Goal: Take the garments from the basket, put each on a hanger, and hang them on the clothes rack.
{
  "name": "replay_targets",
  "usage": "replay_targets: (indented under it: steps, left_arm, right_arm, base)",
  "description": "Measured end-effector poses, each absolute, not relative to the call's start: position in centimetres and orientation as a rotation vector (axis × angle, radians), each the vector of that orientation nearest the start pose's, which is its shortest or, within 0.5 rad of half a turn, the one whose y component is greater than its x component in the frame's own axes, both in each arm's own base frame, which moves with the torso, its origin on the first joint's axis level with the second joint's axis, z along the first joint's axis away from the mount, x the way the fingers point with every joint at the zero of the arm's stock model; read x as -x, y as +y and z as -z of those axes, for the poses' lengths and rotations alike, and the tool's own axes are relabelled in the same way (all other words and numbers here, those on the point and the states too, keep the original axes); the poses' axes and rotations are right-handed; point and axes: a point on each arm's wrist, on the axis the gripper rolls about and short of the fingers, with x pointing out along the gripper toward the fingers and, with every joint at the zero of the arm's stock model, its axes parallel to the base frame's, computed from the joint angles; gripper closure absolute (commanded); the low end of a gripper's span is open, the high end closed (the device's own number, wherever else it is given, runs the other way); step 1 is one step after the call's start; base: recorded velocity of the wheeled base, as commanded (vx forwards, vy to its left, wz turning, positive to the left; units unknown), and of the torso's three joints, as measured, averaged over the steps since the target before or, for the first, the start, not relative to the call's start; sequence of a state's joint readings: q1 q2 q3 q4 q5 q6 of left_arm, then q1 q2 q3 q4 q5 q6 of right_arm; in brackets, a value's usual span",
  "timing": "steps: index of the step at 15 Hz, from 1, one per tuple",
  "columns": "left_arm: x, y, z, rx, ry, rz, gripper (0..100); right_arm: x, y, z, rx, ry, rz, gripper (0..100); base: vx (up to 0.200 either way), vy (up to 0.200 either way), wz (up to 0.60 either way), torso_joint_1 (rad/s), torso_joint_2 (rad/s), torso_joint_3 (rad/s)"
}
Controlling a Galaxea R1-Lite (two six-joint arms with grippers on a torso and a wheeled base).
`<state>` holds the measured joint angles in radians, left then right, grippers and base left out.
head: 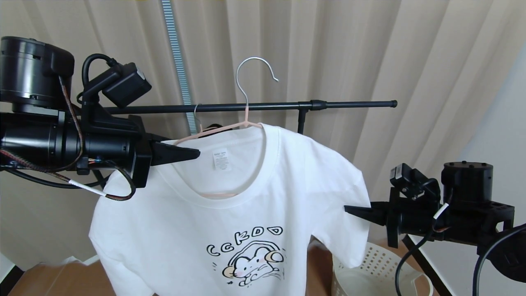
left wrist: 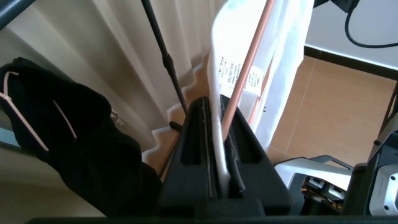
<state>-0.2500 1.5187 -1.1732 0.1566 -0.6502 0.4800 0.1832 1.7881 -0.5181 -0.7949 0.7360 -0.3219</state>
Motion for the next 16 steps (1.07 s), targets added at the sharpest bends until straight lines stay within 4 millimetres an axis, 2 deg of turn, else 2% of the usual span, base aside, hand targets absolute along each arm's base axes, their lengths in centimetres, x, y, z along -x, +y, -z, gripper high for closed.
replay_targets:
  steps: [8,16]
  left_arm:
    - [-25.0,-7.5,-26.5,-0.325,0.281,0.967,100]
    - [-24.8,-6.8,-26.5,-0.314,0.287,0.943,100]
  right_arm:
    - [-28.9,4.1,-10.2,0.139,0.323,-0.878,100]
    - [-30.1,3.3,-9.7,0.105,0.342,-0.842,100]
  base:
    - [0.000,0.000,0.00,0.000,0.00,0.000]
    - [0.000,0.000,0.00,0.000,0.00,0.000]
